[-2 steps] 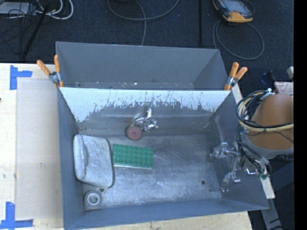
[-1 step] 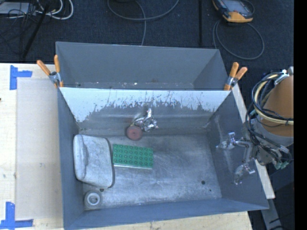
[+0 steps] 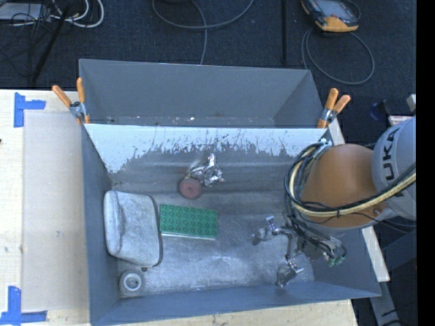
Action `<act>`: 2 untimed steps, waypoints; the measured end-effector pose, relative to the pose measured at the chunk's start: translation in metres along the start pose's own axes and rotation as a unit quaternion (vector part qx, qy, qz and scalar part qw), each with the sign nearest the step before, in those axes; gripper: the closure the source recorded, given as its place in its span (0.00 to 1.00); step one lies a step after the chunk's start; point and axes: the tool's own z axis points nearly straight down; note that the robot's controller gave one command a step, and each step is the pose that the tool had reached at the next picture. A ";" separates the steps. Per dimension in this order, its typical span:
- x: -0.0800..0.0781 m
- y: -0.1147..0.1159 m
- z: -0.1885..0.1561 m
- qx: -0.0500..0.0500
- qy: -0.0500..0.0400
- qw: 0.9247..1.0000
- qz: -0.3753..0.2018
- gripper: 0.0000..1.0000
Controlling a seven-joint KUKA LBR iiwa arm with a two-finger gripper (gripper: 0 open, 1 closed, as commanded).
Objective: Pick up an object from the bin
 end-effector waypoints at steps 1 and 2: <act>-0.056 0.110 -0.030 0.002 -0.005 0.999 -0.045 0.00; -0.116 0.094 0.037 0.003 -0.008 0.998 -0.059 0.00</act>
Offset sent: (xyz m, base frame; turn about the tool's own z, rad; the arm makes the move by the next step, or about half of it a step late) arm 0.0177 0.1159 0.0302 -0.0825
